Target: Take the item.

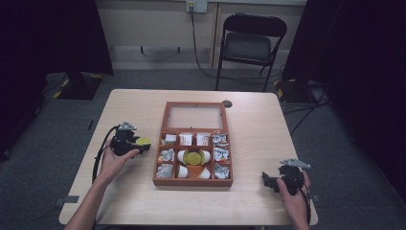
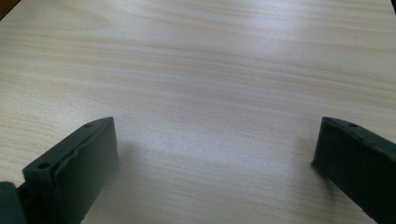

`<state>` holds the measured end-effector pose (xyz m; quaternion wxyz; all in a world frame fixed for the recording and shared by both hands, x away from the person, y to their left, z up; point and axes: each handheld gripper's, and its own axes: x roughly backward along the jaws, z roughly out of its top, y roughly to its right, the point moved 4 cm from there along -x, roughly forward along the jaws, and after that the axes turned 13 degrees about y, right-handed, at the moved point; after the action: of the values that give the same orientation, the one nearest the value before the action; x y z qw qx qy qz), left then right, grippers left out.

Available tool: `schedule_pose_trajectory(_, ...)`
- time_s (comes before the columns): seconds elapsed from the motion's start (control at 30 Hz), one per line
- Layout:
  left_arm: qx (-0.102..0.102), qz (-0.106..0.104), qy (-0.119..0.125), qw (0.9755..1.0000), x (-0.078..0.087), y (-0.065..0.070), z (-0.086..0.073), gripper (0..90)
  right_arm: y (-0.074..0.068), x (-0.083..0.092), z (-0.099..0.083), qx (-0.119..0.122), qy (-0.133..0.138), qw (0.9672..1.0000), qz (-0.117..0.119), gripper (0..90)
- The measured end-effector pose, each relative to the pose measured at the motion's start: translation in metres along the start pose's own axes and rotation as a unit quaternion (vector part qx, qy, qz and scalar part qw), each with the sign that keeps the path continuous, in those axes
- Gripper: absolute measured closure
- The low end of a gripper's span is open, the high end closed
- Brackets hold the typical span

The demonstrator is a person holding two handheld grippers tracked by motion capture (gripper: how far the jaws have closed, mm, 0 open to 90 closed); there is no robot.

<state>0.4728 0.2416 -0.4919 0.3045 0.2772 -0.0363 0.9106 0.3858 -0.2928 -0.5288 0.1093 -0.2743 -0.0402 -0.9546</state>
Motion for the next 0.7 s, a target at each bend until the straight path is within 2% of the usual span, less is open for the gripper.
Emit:
schedule_pose_trajectory(0.27, -0.008, -0.003, -0.015, 0.9999, -0.0077, 0.0021, -0.0047, 38.0, 0.0, 0.0, 0.0, 0.0, 0.0, 1.0, 0.0, 0.0)
schedule_pose_trajectory(0.47, 0.001, -0.013, -0.03, 0.9995, -0.0104, 0.0012, -0.009, 37.8, 0.0, 0.0, 0.0, 0.0, 0.0, 1.0, 0.0, 0.0)
schedule_pose_trajectory(0.63, 0.008, -0.01, -0.03, 0.9995, -0.0108, 0.0021, -0.0084, 37.1, 0.0, 0.0, 0.0, 0.0, 0.0, 1.0, 0.0, 0.0)
schedule_pose_trajectory(0.7, 0.007, -0.005, -0.03, 0.9995, -0.0111, 0.0014, -0.0086, 33.2, 0.0, 0.0, 0.0, 0.0, 0.0, 1.0, 0.0, 0.0)
